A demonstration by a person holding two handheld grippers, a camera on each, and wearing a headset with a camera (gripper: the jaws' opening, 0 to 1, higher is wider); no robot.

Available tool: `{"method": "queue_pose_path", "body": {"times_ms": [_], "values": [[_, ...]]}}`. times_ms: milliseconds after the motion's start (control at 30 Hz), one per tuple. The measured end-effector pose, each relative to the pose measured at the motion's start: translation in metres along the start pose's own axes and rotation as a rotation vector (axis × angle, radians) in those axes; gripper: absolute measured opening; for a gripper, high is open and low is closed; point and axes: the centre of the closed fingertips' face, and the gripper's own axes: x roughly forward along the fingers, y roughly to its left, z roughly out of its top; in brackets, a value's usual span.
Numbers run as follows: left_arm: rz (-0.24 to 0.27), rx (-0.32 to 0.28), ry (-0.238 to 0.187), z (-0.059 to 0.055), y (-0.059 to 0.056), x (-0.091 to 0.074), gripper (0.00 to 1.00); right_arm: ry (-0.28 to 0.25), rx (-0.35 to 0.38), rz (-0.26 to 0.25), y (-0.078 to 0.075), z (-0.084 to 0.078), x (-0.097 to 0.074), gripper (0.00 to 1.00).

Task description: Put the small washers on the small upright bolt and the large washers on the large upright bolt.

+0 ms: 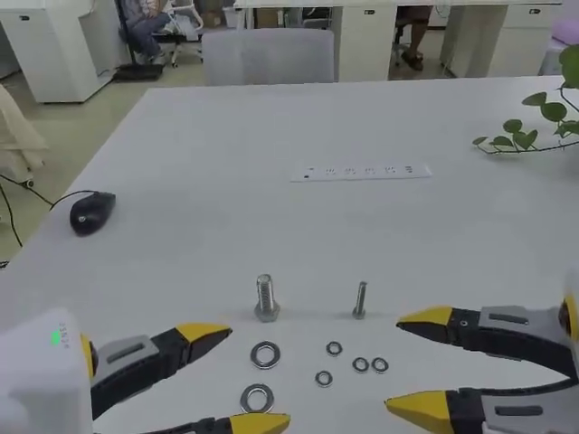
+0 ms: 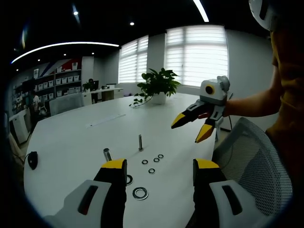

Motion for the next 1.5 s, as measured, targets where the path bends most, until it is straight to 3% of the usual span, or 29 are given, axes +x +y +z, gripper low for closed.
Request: {"method": "queue_pose_path", "body": {"times_ms": [133,233,433,1500], "values": [[0.026,0.0,0.006,0.002,0.003,-0.003,0.55,-0.007,0.004,0.004,0.003,0.003,-0.006,0.48],[0.05,-0.025,-0.048,0.012,0.006,-0.009,0.56,-0.044,0.008,-0.015,0.004,0.012,-0.011,0.48],[0.049,-0.015,-0.029,0.009,0.005,-0.01,0.55,-0.042,0.008,-0.02,0.007,0.012,-0.011,0.48],[0.067,-0.034,-0.046,0.011,0.005,-0.008,0.55,-0.021,0.015,-0.029,-0.004,0.004,-0.008,0.47]]}}
